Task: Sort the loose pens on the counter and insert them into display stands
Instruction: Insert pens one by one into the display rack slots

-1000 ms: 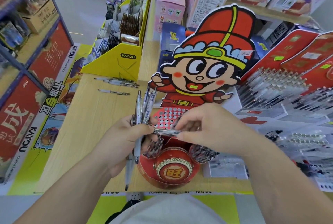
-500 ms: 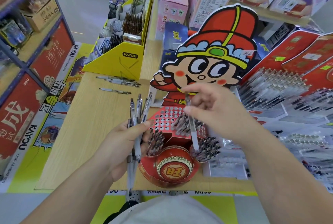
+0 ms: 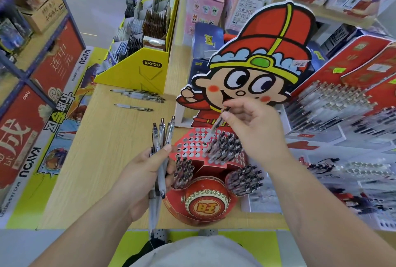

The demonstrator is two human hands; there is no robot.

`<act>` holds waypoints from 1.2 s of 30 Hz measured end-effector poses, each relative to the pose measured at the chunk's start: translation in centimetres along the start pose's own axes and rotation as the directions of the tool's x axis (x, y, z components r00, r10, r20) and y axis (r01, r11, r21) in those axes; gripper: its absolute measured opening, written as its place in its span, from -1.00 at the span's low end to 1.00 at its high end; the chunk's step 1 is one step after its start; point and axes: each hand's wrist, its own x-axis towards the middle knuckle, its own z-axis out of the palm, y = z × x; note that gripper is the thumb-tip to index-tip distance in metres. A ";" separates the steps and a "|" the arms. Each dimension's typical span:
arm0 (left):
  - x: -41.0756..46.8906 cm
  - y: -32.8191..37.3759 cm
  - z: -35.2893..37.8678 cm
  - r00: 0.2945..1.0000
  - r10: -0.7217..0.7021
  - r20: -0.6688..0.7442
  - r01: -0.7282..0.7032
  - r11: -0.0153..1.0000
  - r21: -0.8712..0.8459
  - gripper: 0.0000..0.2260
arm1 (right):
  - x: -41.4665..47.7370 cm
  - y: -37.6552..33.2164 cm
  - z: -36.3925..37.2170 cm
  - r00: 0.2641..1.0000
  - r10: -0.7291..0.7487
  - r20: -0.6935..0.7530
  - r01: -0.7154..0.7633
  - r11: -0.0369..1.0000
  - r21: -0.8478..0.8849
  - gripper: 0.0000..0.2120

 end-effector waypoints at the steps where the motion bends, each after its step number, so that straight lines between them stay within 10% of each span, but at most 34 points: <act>1: 0.1 0.0 0.0 1.000 -0.004 0.001 0.004 1.000 -0.002 -0.65 | 0.0 0.3 0.3 1.000 0.000 0.015 0.001 1.000 -0.018 -0.79; 36: 1.2 -0.1 -0.2 0.997 -0.066 0.045 0.070 0.993 -0.097 -0.71 | 0.9 2.0 2.0 0.955 0.130 0.266 -0.051 0.957 -0.287 -0.95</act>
